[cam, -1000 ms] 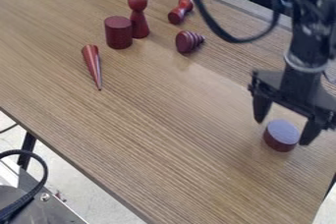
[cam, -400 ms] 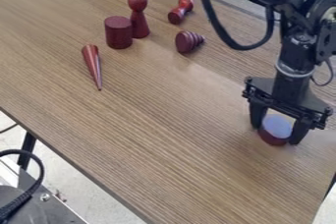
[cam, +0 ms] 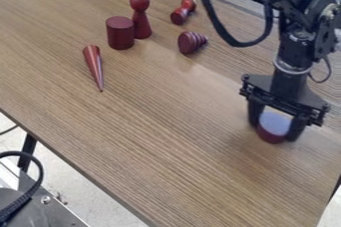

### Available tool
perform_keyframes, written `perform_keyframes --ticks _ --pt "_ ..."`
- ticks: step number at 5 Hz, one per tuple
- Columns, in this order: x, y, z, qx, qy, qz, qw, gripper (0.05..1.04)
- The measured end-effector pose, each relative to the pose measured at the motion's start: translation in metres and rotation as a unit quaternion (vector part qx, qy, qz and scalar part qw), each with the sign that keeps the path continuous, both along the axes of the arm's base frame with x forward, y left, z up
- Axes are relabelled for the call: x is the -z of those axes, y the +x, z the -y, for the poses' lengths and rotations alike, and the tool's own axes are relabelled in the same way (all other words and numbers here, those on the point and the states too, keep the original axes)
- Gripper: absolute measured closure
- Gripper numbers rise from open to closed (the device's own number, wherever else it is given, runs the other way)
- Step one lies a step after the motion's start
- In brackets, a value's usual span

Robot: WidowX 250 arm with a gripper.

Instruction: Move the red circular object to the middle of the table.

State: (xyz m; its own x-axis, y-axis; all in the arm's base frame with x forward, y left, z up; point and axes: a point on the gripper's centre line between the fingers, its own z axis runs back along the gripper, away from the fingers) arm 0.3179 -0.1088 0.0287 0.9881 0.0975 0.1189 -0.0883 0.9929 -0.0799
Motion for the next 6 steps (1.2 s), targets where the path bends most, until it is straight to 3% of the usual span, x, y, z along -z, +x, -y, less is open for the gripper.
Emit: perform_keyframes --ticks 1,2,3,4,6 --pt "-0.038 0.0 -0.032 -0.062 0.007 0.039 0.9973 0.312" --pt "-0.057 -0.005 -0.075 -0.144 0.001 0.067 0.9874 0.312" --pt "-0.052 -0.003 -0.104 -0.186 -0.013 0.06 0.9806 0.312" --pt "-0.031 -0.003 -0.112 -0.196 -0.004 0.034 0.9801 0.312" --pt "-0.017 0.006 -0.147 -0.267 -0.007 0.036 0.9631 0.312"
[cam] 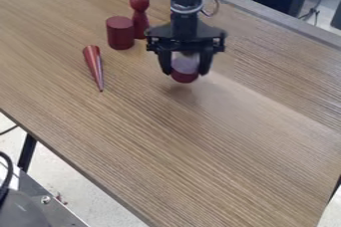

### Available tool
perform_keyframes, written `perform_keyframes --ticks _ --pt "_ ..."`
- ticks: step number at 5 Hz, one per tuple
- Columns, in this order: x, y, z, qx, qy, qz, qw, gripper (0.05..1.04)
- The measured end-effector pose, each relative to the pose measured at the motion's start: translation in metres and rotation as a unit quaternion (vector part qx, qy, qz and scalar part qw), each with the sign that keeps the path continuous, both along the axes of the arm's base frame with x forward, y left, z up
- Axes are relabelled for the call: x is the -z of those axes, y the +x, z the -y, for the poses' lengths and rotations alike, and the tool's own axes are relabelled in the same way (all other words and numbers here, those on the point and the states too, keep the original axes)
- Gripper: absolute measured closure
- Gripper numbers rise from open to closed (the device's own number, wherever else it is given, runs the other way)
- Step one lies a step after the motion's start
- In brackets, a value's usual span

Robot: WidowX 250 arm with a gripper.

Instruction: Move the red circular object to the middle of the table.

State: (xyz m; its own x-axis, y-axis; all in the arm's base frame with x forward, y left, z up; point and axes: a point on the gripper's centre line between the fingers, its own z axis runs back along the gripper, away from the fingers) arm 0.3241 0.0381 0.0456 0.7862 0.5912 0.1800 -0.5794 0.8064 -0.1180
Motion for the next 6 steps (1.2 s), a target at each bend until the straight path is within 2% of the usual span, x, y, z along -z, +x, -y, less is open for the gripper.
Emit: perform_keyframes --ticks 1,2,3,5,6 --pt "-0.001 -0.002 -0.02 -0.034 -0.009 0.012 0.9993 0.312" --pt "-0.019 -0.01 -0.041 -0.072 -0.006 0.047 0.9963 0.312" --pt "-0.02 -0.017 -0.05 -0.083 -0.001 0.037 0.9958 0.312" --pt "-0.01 -0.033 -0.039 -0.076 0.025 -0.013 0.9967 0.312" --pt "-0.001 -0.038 -0.03 -0.069 0.016 -0.024 0.9972 0.312"
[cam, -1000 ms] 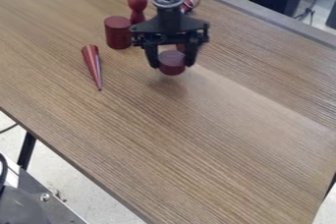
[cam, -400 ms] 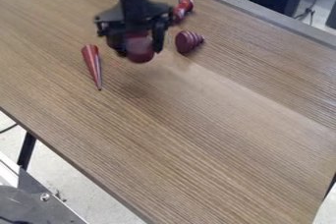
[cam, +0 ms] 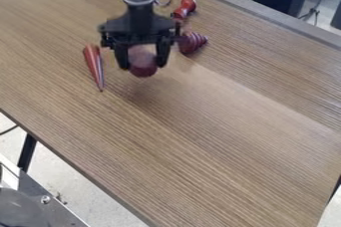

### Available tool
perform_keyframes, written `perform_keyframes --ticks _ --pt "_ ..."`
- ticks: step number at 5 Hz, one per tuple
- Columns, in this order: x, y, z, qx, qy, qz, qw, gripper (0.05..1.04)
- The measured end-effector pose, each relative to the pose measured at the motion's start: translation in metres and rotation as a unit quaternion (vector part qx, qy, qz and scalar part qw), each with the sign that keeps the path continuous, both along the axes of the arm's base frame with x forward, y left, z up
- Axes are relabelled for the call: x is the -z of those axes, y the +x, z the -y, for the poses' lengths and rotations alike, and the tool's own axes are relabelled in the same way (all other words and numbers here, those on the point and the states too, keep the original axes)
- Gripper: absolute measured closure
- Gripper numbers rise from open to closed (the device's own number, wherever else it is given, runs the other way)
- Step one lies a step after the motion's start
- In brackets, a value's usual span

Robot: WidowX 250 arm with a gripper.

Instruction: Move the red circular object to the middle of the table.

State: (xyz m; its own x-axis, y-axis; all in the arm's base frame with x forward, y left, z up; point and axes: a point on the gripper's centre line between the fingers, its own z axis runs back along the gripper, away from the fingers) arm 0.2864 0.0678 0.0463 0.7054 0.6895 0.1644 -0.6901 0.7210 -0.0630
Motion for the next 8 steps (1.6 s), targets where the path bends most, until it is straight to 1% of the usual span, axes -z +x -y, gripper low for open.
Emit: perform_keyframes --ticks 1,2,3,4,5,6,7,8 --pt "0.011 -0.002 0.005 0.011 -0.02 0.004 0.9997 0.312" --pt "0.022 0.002 0.006 0.024 -0.036 0.008 0.999 0.312" --pt "0.023 0.014 -0.003 0.016 -0.043 0.026 0.9986 0.256" --pt "0.025 0.018 -0.008 0.018 -0.036 0.021 0.999 0.119" --pt "0.02 0.007 -0.009 0.002 -0.017 0.009 0.9998 0.103" --pt "-0.01 0.012 -0.003 0.001 0.017 0.022 0.9996 0.1" --pt "-0.036 0.011 0.012 0.021 0.042 0.021 0.9987 0.1" --pt "-0.071 0.009 0.034 0.063 0.058 0.034 0.9957 0.1"
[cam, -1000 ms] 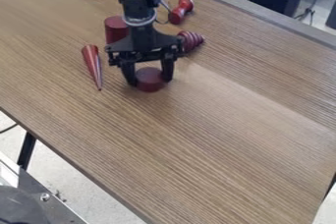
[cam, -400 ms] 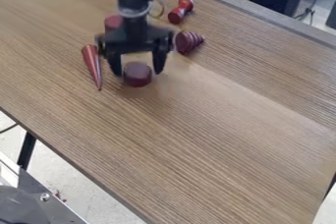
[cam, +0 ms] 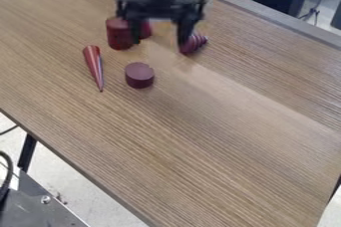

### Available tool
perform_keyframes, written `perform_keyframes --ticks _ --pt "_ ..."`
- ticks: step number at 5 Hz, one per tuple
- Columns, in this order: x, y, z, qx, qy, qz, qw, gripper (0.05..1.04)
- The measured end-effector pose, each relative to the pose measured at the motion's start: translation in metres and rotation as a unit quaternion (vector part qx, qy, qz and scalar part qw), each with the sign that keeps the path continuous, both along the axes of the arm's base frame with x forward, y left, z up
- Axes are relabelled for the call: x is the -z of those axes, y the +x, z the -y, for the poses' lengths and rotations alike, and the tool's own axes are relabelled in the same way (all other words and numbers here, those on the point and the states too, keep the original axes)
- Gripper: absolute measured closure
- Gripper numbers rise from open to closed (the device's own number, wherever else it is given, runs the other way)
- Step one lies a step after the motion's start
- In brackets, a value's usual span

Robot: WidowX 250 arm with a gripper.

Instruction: Move the red circular object to the middle of the table.

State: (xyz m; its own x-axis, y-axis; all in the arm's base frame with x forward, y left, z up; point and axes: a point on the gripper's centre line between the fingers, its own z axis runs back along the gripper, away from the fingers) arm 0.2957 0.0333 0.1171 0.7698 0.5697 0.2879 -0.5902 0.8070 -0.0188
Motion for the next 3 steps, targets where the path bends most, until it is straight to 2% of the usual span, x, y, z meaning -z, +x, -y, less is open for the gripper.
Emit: perform_keyframes --ticks 1,2,3 --pt "-0.006 -0.004 0.015 0.053 -0.009 -0.018 0.9984 0.1" --pt "-0.007 -0.008 0.03 0.115 -0.037 -0.004 0.9927 0.1" --pt "-0.006 -0.008 0.043 0.174 -0.062 -0.003 0.9829 0.1"
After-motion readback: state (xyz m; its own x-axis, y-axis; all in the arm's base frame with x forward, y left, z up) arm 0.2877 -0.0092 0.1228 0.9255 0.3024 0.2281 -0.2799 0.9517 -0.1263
